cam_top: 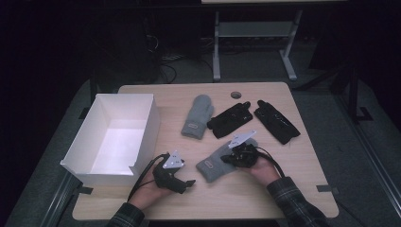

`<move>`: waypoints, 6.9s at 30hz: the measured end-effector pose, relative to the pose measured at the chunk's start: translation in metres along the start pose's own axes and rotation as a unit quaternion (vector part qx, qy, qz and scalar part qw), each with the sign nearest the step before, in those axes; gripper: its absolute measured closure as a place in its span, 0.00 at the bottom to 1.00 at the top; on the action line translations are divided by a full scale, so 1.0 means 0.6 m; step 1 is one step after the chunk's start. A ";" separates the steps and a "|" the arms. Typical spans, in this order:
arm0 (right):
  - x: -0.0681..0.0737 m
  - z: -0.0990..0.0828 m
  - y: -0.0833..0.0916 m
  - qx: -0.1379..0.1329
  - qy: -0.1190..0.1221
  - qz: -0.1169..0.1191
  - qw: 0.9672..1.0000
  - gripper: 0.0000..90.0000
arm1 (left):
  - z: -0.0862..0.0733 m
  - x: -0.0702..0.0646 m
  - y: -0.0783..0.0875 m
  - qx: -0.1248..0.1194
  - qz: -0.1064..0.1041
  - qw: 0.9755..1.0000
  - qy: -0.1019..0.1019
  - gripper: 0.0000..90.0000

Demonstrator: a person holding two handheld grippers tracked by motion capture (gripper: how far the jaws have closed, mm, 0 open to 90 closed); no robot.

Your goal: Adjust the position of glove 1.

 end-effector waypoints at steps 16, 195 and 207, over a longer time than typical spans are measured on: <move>0.006 -0.006 0.055 -0.036 -0.022 -0.024 0.999 0.50 | 0.000 0.001 -0.001 0.000 -0.001 1.000 -0.002 0.14; 0.018 -0.139 0.096 -0.014 -0.041 -0.090 0.995 0.15 | 0.182 0.171 -0.079 0.024 0.122 0.982 0.145 1.00; 0.018 -0.138 0.096 -0.014 -0.041 -0.091 0.995 0.15 | 0.121 0.106 -0.031 0.036 0.103 0.984 0.143 1.00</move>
Point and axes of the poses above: each handheld gripper's, and its own axes: y roughly backward along the jaws, z roughly out of its top, x roughly to its left, the point moved 10 cm from there along -y, roughly forward along the jaws, and after that the axes turned 14 degrees about y, right-handed, at the moved point
